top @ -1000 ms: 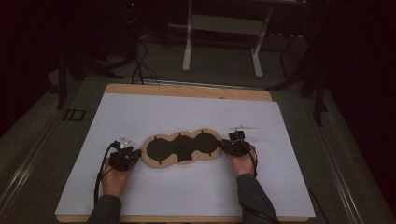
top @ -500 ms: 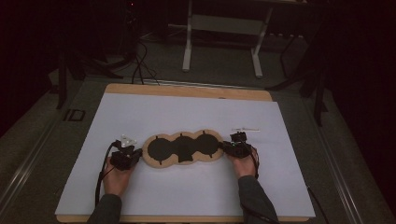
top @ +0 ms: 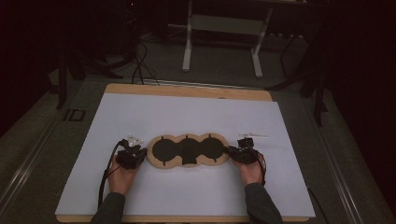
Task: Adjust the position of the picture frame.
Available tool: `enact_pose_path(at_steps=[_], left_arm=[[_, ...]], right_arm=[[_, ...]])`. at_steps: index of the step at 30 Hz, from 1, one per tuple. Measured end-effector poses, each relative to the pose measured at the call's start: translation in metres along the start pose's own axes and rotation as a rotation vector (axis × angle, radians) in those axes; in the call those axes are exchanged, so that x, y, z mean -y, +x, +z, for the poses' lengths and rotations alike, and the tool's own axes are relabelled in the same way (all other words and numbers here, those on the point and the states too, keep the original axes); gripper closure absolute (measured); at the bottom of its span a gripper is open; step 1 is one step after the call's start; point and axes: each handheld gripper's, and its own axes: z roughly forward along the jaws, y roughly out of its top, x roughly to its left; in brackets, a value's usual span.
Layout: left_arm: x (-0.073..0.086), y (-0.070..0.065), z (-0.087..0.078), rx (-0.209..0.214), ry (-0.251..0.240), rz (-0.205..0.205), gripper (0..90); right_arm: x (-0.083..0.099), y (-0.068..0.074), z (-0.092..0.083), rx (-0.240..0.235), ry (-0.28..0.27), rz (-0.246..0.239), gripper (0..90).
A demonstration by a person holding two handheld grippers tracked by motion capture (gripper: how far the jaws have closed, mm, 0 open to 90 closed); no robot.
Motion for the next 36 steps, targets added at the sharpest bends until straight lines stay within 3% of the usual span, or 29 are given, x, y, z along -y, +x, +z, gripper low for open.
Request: enact_pose_path(at_steps=[14,21,31,32,36], left_arm=[[-0.004,-0.008,0.006,0.019,-0.012,-0.018,90.0],[-0.004,-0.014,0.006,0.028,-0.013,0.000,90.0],[-0.004,-0.013,0.007,0.041,-0.014,-0.001,90.0],[-0.004,-0.013,0.006,0.044,-0.006,-0.022,90.0],[-0.004,-0.013,0.004,0.033,0.004,-0.025,86.5]], right_arm=[[0.008,-0.006,-0.011,0.012,-0.004,0.010,74.4],[0.013,-0.012,-0.017,0.011,-0.013,0.015,74.4],[0.015,-0.011,-0.019,0.024,-0.011,0.005,74.0],[0.014,-0.011,-0.019,0.019,-0.012,0.005,73.1],[0.015,-0.011,-0.022,0.018,-0.020,-0.012,67.9]])
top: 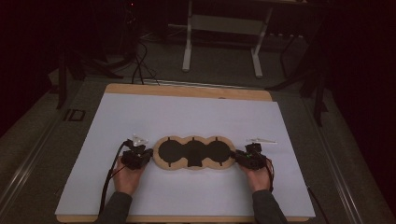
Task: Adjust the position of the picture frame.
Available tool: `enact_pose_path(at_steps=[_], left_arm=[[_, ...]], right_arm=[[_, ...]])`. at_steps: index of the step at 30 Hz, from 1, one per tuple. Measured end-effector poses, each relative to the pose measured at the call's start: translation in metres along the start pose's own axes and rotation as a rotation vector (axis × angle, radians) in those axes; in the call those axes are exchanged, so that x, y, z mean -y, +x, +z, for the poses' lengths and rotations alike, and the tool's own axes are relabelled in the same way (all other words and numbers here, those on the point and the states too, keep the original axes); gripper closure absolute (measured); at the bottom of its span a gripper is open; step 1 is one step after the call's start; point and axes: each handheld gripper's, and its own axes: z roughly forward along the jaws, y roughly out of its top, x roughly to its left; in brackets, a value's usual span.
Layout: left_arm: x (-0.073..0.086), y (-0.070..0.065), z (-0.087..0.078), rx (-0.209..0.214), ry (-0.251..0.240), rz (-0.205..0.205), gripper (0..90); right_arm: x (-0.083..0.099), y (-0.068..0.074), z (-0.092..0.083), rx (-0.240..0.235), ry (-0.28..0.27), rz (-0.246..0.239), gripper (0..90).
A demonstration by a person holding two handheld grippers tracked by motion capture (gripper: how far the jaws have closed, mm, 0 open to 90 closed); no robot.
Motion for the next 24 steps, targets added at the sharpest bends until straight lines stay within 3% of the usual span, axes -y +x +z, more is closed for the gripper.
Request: enact_pose_path(at_steps=[6,14,15,21,24], left_arm=[[0.002,0.000,-0.005,-0.010,0.016,0.021,80.9],[0.003,0.000,-0.013,-0.002,0.013,0.020,75.7],[0.003,0.001,-0.018,0.003,-0.003,0.013,75.2],[0.005,0.002,-0.030,0.036,-0.048,-0.015,69.9],[0.005,0.000,-0.037,0.044,-0.076,-0.007,67.3]], right_arm=[[0.006,0.008,-0.009,0.043,-0.012,-0.093,63.1],[0.012,0.009,-0.016,0.086,-0.019,-0.172,60.1],[0.017,0.008,-0.019,0.107,-0.021,-0.211,59.7],[0.022,0.010,-0.029,0.102,-0.065,-0.207,57.8],[0.024,0.011,-0.030,0.097,-0.072,-0.211,57.3]])
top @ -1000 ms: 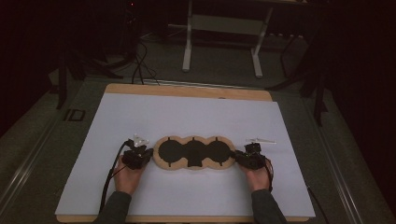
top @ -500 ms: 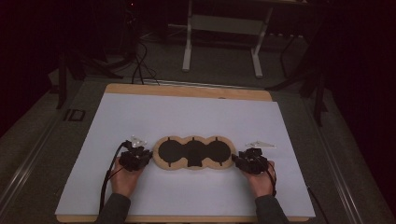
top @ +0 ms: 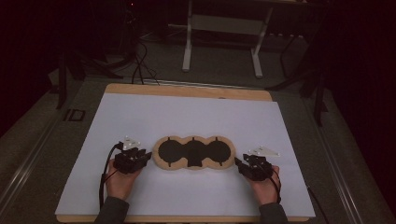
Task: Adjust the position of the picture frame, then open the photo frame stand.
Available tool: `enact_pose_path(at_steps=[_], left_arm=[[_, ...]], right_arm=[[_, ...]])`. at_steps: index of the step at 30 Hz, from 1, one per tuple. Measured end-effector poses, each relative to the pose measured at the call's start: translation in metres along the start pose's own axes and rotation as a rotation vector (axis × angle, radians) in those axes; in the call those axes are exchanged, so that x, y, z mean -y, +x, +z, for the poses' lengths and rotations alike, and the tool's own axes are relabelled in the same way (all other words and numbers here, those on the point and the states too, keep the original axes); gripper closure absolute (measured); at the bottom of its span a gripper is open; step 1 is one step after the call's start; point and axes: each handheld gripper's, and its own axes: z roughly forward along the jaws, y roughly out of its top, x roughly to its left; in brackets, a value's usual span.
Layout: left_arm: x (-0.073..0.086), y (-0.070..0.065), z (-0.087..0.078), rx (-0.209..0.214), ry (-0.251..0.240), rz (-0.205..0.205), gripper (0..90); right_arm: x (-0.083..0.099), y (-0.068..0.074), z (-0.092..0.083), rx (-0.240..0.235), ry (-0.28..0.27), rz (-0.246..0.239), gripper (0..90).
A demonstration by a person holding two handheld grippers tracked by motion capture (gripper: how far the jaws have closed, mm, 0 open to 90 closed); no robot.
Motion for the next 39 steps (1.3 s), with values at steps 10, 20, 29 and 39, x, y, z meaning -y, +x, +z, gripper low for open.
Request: enact_pose_path(at_steps=[10,20,29,39], left_arm=[[-0.005,-0.021,-0.006,0.030,-0.032,0.093,59.8],[-0.007,-0.046,-0.008,0.103,-0.071,0.179,67.6],[-0.003,-0.072,0.006,0.182,-0.029,0.249,84.1],[0.001,-0.087,0.019,0.199,0.003,0.276,90.0]], right_arm=[[0.002,-0.004,0.000,0.010,0.000,0.011,55.2],[0.003,-0.011,-0.003,0.024,-0.036,0.033,54.6],[0.004,-0.013,-0.002,0.029,-0.033,0.039,54.4],[0.005,-0.014,-0.002,0.027,-0.039,0.041,53.6]])
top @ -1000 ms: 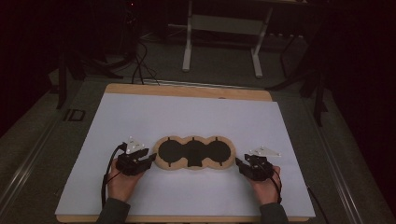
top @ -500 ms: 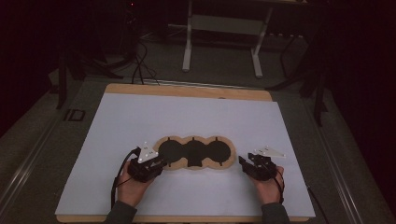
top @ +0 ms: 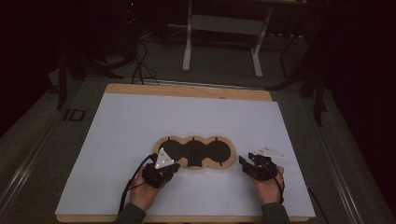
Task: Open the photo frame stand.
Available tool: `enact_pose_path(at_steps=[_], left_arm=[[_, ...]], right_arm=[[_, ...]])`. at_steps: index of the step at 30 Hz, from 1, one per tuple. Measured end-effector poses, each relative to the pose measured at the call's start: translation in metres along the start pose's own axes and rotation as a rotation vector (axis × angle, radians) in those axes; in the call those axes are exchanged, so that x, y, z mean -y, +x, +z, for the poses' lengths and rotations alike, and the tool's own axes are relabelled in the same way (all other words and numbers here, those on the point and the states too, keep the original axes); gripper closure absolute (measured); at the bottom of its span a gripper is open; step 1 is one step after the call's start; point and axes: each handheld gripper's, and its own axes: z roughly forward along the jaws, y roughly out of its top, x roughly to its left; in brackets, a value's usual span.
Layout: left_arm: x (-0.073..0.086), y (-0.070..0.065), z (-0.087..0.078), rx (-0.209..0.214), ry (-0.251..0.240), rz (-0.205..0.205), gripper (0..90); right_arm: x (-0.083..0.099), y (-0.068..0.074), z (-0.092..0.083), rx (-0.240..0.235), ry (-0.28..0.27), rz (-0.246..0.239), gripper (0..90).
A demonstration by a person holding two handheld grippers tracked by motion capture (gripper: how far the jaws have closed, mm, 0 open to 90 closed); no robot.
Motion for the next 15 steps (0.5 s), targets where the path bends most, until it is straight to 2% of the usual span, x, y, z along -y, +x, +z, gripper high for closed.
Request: enact_pose_path(at_steps=[4,10,15], left_arm=[[0.000,-0.005,0.006,0.001,0.004,-0.012,90.0],[0.000,-0.015,0.018,-0.004,0.031,0.023,89.9],[-0.001,-0.019,0.026,-0.023,0.036,0.000,89.1]], right_arm=[[0.000,-0.001,0.001,-0.003,0.002,0.005,53.3],[0.001,-0.001,0.002,0.000,0.005,0.014,54.0],[0.001,-0.002,0.003,-0.001,0.010,0.022,54.5]])
